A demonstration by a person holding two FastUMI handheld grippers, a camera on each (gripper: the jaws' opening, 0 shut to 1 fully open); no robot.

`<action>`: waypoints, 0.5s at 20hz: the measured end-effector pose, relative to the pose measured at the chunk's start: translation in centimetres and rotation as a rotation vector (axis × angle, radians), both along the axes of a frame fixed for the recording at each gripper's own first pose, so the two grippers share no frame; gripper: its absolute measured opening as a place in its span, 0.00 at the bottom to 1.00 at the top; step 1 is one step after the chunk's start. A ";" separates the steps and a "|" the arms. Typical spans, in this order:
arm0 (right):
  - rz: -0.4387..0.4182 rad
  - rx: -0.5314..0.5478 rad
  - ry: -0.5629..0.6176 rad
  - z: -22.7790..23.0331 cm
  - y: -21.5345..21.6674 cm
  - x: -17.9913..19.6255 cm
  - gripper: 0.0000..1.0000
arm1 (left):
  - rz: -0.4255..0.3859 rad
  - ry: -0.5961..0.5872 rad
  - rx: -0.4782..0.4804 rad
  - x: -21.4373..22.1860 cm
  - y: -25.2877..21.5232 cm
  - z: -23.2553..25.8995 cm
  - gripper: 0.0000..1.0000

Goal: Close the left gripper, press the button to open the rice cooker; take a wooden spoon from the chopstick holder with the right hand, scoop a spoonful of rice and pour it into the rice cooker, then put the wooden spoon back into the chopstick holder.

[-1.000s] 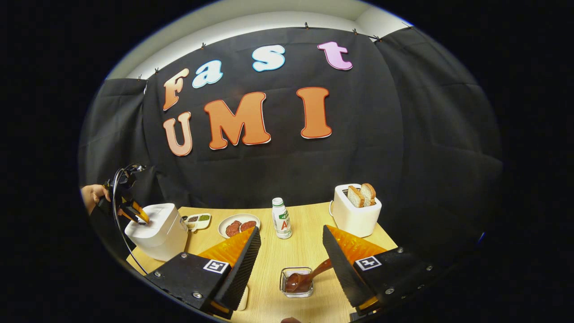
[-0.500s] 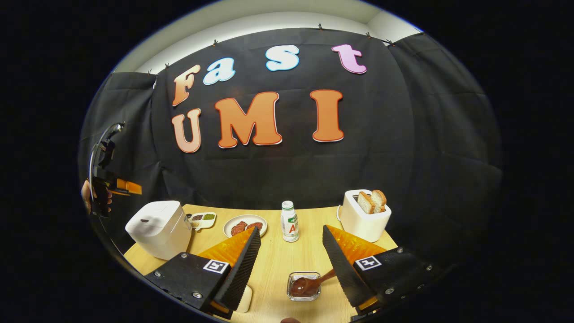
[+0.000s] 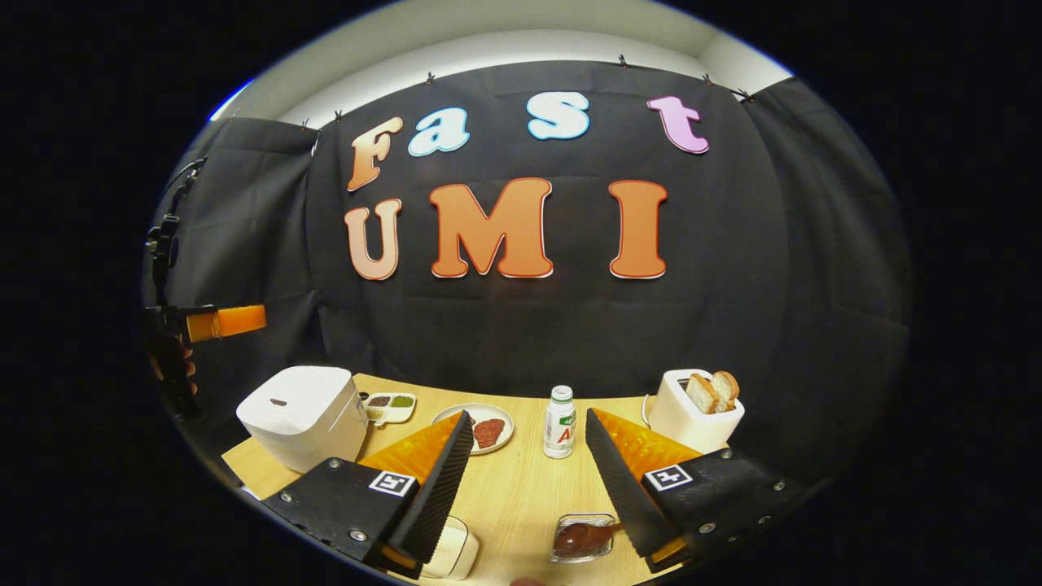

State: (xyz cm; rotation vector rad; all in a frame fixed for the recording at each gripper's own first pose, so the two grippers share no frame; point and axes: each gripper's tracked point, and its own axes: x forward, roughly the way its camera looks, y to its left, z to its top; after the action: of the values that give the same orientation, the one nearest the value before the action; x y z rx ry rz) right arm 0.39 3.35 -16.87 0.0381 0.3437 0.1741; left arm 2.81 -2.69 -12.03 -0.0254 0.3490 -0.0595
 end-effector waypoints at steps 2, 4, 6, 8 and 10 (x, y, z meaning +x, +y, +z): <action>0.017 -0.005 -0.003 0.0 0.8 0.4 0.87 | -0.003 -0.003 -0.005 -0.4 -0.5 -0.3 1.00; 0.029 -0.017 -0.010 0.1 1.3 0.8 0.87 | -0.012 -0.023 -0.035 -0.5 -1.3 0.2 0.99; 0.034 -0.019 -0.028 0.5 1.6 1.3 0.87 | -0.018 -0.073 -0.035 0.1 -1.4 1.1 1.00; 0.044 -0.017 -0.038 0.7 2.2 1.5 0.87 | -0.021 -0.117 0.016 0.4 -0.9 2.2 1.00; 0.053 -0.032 -0.035 0.8 2.4 2.1 0.87 | -0.028 -0.151 0.049 0.9 -1.0 3.0 1.00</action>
State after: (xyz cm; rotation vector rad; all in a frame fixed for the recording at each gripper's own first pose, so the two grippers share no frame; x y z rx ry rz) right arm 2.50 5.76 -16.12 -0.0052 0.3125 0.2215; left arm 3.71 -3.73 -9.01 0.0327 0.1995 -0.0802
